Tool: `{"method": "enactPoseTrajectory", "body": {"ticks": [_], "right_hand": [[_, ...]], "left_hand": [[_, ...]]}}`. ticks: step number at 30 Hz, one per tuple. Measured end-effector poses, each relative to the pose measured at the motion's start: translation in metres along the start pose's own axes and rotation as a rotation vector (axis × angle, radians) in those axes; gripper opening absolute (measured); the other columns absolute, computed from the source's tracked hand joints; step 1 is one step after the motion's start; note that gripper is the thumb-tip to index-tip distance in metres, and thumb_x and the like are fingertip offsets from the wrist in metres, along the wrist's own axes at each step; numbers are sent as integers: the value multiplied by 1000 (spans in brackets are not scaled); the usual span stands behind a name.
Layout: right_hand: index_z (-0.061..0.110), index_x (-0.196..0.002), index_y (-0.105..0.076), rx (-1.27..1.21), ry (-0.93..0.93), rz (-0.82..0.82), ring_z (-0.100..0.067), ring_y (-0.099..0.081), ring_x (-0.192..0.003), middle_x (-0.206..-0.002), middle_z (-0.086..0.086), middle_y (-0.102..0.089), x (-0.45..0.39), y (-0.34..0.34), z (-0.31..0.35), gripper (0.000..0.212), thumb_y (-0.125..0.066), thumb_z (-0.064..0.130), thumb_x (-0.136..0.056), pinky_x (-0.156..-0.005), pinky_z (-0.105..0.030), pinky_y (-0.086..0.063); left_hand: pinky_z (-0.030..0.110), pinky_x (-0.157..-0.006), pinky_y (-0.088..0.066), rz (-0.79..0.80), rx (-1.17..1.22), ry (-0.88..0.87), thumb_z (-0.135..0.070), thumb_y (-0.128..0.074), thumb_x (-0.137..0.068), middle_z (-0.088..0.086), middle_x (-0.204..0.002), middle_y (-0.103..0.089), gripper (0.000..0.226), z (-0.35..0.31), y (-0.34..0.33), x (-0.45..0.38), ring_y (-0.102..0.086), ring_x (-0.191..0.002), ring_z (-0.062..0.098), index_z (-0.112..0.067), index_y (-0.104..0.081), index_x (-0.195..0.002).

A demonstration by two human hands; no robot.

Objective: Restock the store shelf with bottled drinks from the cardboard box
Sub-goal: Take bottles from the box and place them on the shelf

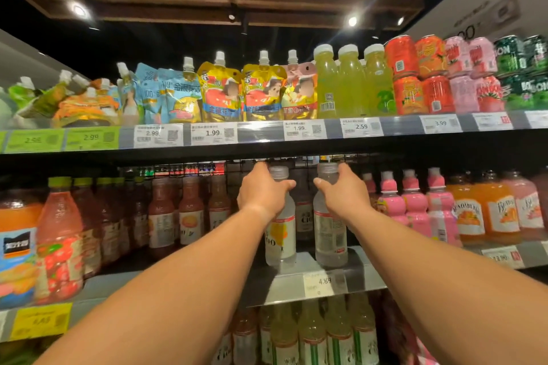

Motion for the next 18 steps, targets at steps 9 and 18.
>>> {"method": "enactPoseTrajectory", "body": {"ticks": [9, 18], "right_hand": [[12, -146, -33, 17, -81, 129, -33, -48, -127, -143, -12, -47, 6, -23, -39, 93, -67, 65, -78, -99, -44, -44], [12, -129, -40, 214, -210, 331, -27, -58, -112, -121, -7, -58, 9, -46, -79, 86, -89, 38, -64, -95, -44, -51]], "left_hand": [[32, -96, -48, 285, 162, 170, -36, -90, -65, -2, -123, -64, 74, 60, -35, 14, -61, -110, 18, -22, -53, -128], [42, -84, -58, 364, 75, 277, -34, -89, -66, 1, -99, -71, 46, 91, -71, 11, -68, -92, 21, -17, -65, -101]]}}
Point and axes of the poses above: each hand's wrist, its own x-axis away from the middle knuckle, its own y-axis out of the back of the hand, z = x × y, the point moved 6 cm from there along -x, towards the middle knuckle
